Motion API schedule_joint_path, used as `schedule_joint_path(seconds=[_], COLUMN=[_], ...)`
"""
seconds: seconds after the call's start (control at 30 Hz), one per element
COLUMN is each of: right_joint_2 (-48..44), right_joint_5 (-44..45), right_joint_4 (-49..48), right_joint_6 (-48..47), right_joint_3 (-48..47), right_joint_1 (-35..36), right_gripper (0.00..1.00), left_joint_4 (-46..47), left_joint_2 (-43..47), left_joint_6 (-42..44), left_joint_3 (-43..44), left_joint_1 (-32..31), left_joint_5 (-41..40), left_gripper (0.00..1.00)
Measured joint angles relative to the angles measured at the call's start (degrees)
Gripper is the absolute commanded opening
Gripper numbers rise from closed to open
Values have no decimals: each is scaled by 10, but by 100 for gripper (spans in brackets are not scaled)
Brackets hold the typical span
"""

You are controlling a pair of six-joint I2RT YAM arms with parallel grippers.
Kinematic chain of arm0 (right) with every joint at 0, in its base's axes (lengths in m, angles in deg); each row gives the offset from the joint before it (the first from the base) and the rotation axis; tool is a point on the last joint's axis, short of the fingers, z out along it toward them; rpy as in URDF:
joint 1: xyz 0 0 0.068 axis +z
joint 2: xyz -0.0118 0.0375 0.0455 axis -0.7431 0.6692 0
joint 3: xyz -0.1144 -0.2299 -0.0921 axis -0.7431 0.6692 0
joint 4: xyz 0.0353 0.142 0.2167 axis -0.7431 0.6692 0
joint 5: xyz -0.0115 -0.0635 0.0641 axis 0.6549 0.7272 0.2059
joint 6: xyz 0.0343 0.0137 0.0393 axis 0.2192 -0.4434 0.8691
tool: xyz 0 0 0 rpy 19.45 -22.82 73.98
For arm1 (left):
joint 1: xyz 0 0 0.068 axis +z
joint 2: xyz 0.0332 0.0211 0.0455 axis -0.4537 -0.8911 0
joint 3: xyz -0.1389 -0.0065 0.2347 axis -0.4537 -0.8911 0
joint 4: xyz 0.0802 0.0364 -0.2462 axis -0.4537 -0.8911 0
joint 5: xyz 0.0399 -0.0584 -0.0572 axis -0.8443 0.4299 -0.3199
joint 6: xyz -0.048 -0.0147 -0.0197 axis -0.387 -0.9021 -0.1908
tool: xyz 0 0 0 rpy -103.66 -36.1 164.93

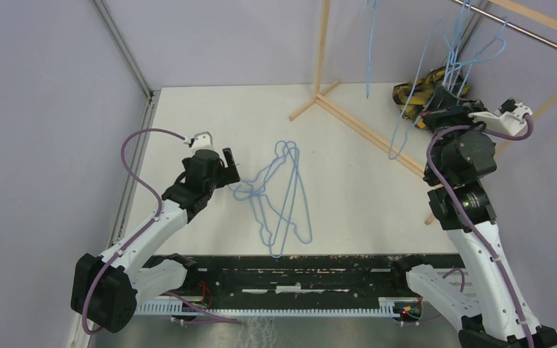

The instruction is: Organize the hangers

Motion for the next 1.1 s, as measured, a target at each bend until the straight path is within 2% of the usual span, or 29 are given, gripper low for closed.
schedule_joint_path(seconds=[0.27,0.7,0.93,1.1], right_joint_2=[-6,92,136,186], right_joint_5=[13,-167,-196,-197], right_joint_4=[27,93,93,55], right_joint_6=[-43,-116,-130,-137], right_joint_3=[0,-102,-134,-147], right_joint_1=[-3,-3,-3,-3], right_gripper=[1,1,1,1], left_joint_4=[1,4,7,9], left_joint_2=[0,-1,-9,-12], left_joint_6=[0,0,0,0], left_joint_3=[0,0,0,0], left_joint_1=[0,0,0,0], left_joint_5=[0,1,1,1], left_gripper=[99,99,99,99])
